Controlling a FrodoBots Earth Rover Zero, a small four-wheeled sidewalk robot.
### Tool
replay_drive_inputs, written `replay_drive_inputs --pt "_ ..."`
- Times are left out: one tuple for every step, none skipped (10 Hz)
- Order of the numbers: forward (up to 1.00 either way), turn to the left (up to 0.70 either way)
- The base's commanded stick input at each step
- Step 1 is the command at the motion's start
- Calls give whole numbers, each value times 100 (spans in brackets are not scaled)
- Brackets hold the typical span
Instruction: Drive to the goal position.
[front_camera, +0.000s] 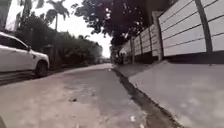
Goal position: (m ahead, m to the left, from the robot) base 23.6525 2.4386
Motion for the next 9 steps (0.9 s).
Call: replay_drive_inputs --pt "85 0" --pt "85 0" --pt "85 0" --pt "85 0" --pt "85 0" --pt "85 0" --pt "85 0" --pt "85 0" --pt "85 0"
